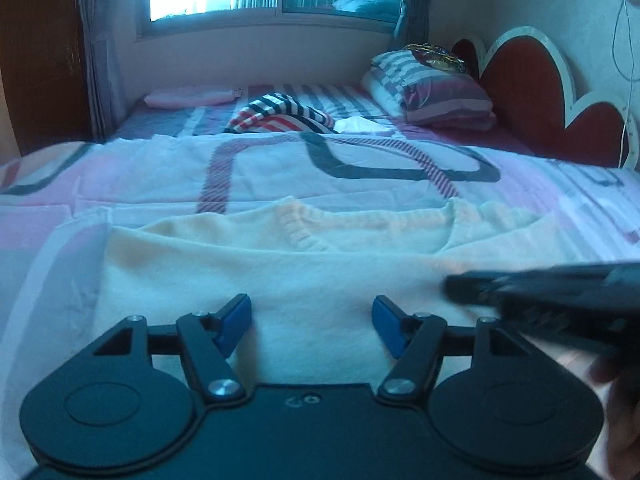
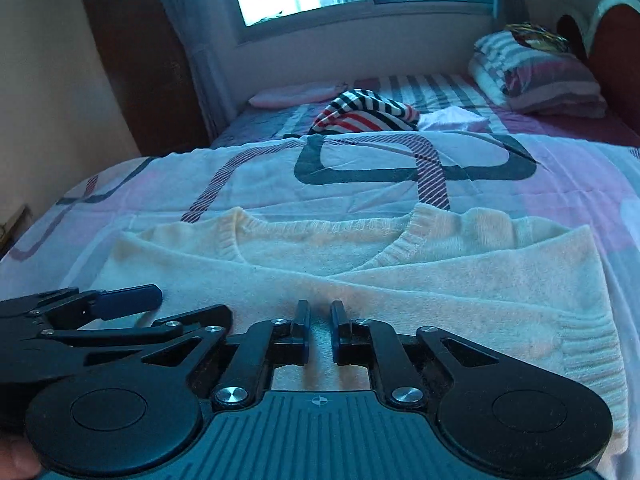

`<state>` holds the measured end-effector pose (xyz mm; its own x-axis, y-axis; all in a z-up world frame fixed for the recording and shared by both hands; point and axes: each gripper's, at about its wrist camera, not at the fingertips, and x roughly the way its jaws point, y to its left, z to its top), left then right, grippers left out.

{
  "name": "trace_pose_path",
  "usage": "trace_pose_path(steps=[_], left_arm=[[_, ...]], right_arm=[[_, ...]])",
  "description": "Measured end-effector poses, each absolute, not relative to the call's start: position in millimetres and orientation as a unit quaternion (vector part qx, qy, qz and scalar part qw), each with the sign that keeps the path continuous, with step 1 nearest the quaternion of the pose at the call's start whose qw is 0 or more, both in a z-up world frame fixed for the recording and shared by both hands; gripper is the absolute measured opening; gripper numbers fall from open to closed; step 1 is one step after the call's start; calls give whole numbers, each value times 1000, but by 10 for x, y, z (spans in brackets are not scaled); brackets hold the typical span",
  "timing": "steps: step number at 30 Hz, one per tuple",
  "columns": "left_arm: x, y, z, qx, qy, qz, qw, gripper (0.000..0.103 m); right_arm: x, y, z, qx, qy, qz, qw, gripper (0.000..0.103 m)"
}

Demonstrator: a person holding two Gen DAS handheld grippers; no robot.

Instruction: Fold small clothes

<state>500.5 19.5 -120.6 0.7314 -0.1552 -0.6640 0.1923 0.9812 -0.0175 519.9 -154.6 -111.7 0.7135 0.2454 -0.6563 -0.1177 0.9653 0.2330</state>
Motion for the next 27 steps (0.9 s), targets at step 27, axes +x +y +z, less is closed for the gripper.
trace_pose_path(steps=[27], left_arm=[[4426, 550, -1102, 34, 353, -30, 934, 67]], right_arm=[[4518, -2070, -1045, 59, 360, 36, 931, 49]])
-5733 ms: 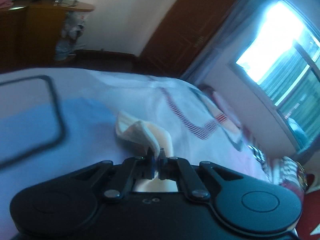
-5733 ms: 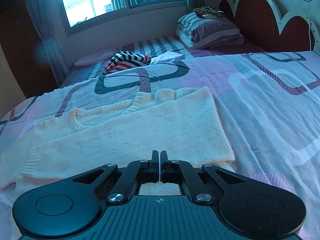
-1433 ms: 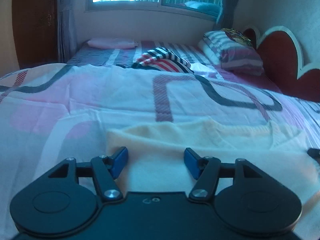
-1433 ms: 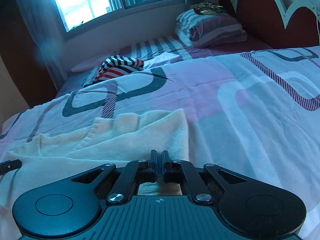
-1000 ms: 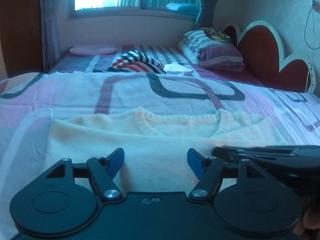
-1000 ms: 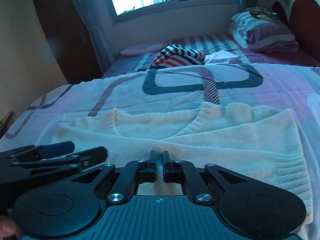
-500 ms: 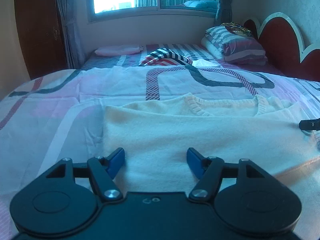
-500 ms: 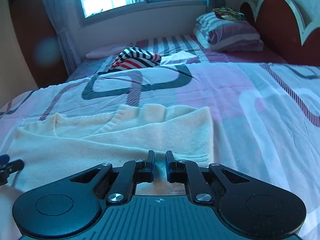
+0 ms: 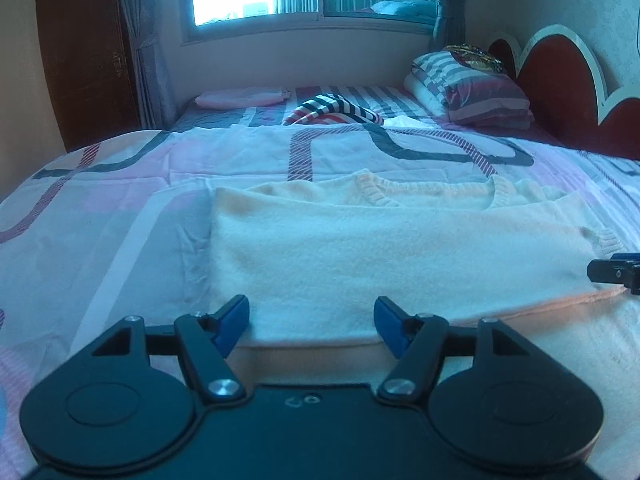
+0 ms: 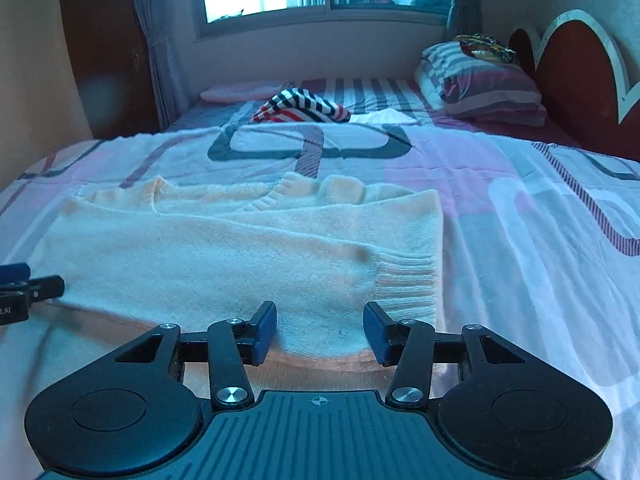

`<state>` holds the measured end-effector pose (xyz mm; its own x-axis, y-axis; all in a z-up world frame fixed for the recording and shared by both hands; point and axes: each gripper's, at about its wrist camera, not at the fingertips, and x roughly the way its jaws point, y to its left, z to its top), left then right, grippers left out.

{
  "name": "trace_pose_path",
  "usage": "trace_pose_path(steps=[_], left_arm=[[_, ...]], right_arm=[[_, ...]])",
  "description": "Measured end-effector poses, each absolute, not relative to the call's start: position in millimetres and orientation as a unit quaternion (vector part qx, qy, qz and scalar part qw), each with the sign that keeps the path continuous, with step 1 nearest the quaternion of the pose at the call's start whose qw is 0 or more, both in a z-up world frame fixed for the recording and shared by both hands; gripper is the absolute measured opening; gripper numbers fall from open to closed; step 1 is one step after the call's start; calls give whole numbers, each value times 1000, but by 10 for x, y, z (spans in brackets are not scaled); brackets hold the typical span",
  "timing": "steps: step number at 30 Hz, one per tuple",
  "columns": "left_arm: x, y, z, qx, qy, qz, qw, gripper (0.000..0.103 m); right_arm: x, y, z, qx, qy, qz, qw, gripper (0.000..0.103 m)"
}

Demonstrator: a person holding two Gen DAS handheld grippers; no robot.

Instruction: Fold small clothes

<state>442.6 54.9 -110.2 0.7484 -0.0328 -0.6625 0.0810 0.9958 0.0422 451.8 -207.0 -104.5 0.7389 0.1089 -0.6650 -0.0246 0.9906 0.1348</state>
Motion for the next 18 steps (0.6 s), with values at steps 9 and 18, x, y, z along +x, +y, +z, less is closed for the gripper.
trace_pose_path(steps=[9, 18], left_arm=[[4362, 554, -1210, 47, 365, -29, 929, 69], [4409, 498, -1110, 55, 369, -11, 928, 68]], right_arm=[[4385, -2211, -1109, 69, 382, 7, 921, 29], [4509, -2398, -919, 95, 338, -2, 936, 29]])
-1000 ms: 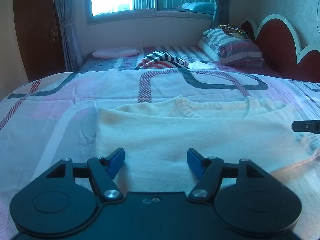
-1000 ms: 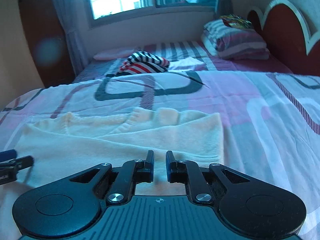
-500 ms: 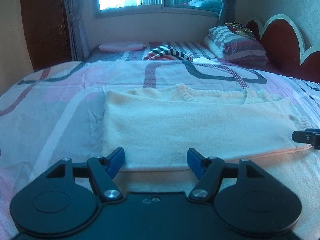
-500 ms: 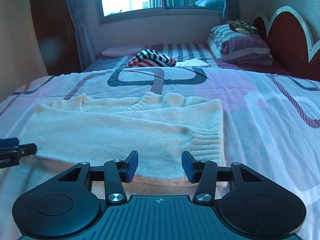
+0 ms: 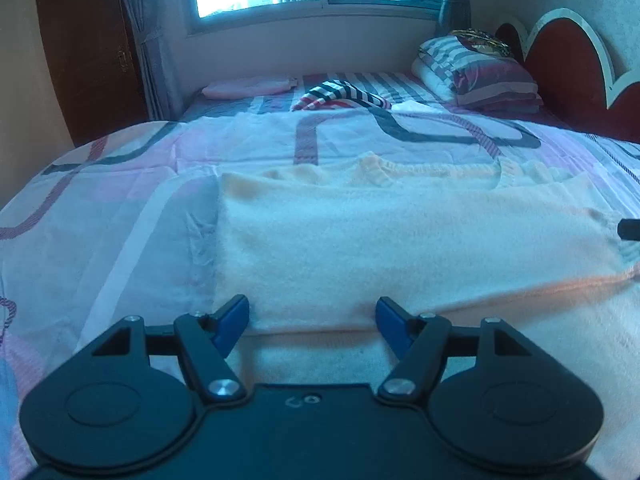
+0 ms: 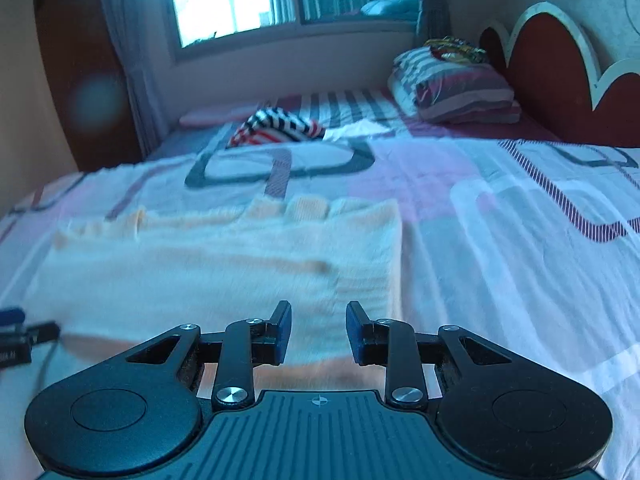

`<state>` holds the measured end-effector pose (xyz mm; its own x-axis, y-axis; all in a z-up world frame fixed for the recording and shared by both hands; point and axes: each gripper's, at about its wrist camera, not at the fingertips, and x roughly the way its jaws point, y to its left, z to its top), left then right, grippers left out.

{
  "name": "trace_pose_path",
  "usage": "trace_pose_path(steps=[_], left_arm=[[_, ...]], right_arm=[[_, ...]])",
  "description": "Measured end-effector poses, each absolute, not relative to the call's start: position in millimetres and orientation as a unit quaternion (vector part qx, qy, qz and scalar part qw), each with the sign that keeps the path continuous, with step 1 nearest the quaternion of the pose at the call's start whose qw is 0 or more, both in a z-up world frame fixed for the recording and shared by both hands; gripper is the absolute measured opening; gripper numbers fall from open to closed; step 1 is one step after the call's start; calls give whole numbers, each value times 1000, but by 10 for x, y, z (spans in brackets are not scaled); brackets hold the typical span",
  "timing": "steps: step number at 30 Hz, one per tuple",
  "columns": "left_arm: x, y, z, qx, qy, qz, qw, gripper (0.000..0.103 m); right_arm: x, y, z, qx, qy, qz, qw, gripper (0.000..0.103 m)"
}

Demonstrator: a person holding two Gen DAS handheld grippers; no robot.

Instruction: Fold small clothes

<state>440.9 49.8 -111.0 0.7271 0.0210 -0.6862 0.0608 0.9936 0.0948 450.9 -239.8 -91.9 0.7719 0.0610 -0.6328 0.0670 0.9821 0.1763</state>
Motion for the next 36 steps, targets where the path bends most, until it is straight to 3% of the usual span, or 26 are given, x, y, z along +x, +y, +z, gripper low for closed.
trace_pose_path(steps=[2, 6, 18, 22, 28, 31, 32, 33, 36], left_arm=[[4461, 501, -1097, 49, 373, -4, 927, 69], [4513, 507, -1164, 43, 383, -1, 923, 72], [4480, 361, -1135, 59, 388, 36, 919, 72], [4506, 351, -1130, 66, 395, 42, 915, 77], [4381, 296, -1079, 93, 407, 44, 908, 78], [4191, 289, -1078, 109, 403, 39, 908, 79], [4114, 303, -1077, 110, 403, 37, 908, 79], [4039, 321, -1074, 110, 401, 36, 909, 79], [3737, 435, -1046, 103, 398, 36, 911, 79]], right_arm=[[4665, -2455, -921, 97, 334, -5, 938, 28], [4892, -2591, -1147, 102, 367, -7, 925, 8], [4681, -2602, -1115, 74, 374, 22, 924, 7], [4691, -2609, -1117, 67, 378, 30, 923, 7], [4411, -2749, -963, 111, 376, 73, 917, 8], [4171, -2800, -905, 118, 372, 76, 917, 19], [4080, -2821, -888, 121, 370, 75, 918, 37], [3972, -2839, -869, 123, 366, 78, 919, 48], [3658, -2846, -838, 121, 374, 89, 915, 48]])
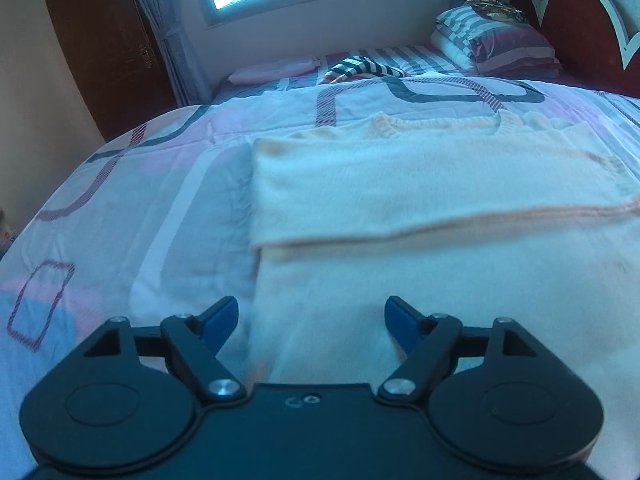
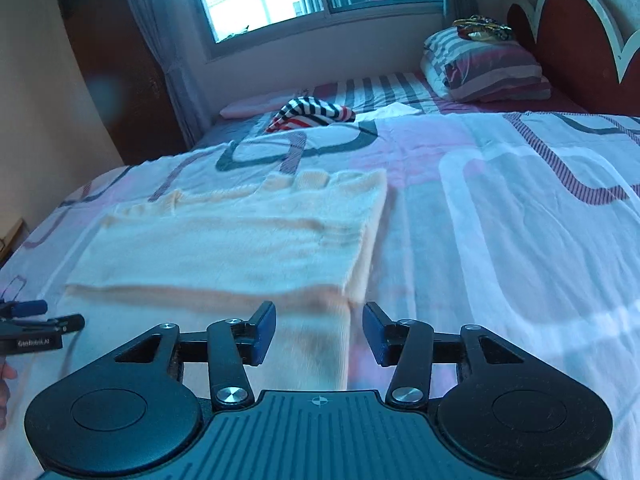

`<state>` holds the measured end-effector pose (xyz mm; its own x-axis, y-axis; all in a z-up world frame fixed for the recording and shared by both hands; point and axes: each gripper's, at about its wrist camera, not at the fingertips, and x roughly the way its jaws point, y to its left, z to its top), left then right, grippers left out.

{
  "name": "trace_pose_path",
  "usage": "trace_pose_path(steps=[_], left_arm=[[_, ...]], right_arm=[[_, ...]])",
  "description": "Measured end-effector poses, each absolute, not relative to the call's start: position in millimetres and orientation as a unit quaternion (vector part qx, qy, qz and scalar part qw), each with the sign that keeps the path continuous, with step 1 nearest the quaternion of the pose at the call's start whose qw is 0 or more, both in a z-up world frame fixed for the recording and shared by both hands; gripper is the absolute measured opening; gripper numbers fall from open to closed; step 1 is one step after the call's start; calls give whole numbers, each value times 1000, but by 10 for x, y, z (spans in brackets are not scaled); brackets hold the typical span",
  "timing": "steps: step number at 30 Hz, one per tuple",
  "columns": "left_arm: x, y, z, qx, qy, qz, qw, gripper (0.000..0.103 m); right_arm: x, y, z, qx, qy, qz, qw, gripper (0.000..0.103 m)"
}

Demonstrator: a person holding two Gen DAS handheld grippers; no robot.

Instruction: Fold small clothes

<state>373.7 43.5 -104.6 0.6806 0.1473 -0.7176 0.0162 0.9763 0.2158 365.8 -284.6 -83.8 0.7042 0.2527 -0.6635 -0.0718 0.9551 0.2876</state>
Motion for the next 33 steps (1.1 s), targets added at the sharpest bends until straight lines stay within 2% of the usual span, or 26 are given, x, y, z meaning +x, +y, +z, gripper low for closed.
trace_pose_path(steps=[9, 13, 21, 27, 30, 33], left_arm=[[2736, 854, -1004, 90, 410, 29, 907, 80], [2201, 1080, -959, 34, 420, 3, 907, 74], [1366, 1533, -972, -97, 436, -58, 893, 56], [1123, 1792, -1041, -213, 439, -109, 866, 53], [1082, 1840, -1127, -270, 441, -129, 846, 44], [1085, 1823, -1176, -290, 438, -130, 841, 44]], right_arm=[[2676, -2764, -910, 171, 408, 85, 893, 48], [2212, -2786, -935, 215, 422, 81, 877, 48], [1380, -2969, -1008, 317, 430, 83, 841, 48], [1016, -2883, -992, 352, 426, 97, 828, 48], [933, -2825, -998, 364, 427, 110, 820, 47], [920, -2824, -988, 370, 423, 108, 820, 47]])
